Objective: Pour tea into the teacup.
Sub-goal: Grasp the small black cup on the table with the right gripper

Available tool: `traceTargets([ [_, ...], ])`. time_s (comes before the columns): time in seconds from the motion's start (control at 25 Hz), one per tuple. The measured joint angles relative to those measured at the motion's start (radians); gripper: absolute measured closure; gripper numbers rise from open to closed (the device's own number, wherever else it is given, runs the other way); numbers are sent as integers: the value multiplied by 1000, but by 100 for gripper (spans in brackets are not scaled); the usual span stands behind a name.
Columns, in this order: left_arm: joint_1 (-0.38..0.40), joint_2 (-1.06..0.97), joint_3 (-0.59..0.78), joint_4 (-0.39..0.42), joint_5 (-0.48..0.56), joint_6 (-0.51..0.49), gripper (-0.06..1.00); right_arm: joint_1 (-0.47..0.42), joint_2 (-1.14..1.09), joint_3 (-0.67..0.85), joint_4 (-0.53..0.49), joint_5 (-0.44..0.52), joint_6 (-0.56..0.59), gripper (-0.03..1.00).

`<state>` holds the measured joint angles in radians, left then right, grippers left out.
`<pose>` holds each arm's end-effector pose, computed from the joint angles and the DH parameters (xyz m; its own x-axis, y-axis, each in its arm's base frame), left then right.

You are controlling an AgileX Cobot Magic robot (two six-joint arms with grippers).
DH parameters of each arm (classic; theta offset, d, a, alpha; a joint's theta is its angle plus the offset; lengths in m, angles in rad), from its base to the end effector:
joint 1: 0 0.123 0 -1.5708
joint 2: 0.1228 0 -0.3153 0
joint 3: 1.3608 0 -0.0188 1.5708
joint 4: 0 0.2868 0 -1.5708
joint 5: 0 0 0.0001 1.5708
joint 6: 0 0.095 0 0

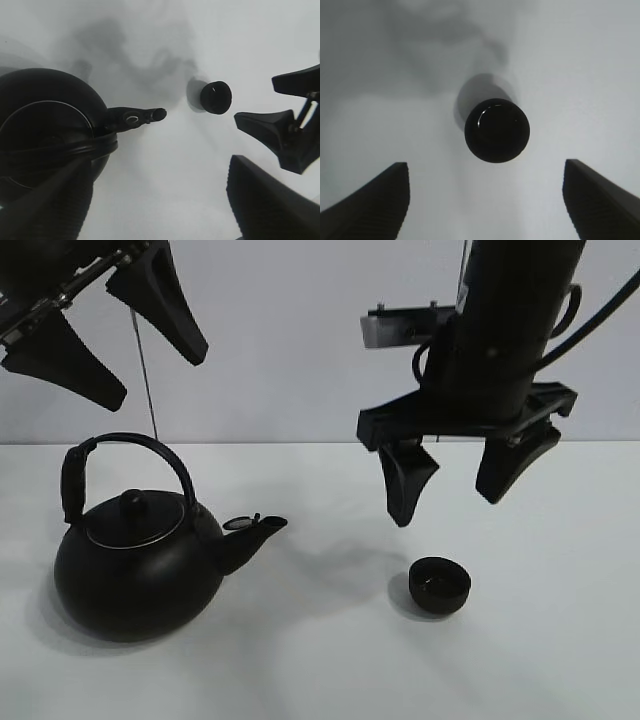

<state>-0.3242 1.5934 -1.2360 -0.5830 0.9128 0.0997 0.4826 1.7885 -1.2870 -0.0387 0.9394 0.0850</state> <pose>0.3340 -0.1559 0.3005 -0.9418 0.0508 -0.3322 0.2215 0.8372 -0.5000 0.3520 0.1810 0.2292 -0.8917 -0.3971 -0.2172 -0.4033 0.9149 -0.0170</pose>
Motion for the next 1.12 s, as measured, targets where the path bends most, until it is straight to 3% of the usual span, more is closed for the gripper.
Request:
traceTargets([
  [0.92, 0, 0, 0, 0, -1, -1, 40, -1, 240, 34, -9, -151, 0, 39],
  [1.12, 0, 0, 0, 0, -1, -1, 40, -1, 240, 66, -3, -180, 0, 50],
])
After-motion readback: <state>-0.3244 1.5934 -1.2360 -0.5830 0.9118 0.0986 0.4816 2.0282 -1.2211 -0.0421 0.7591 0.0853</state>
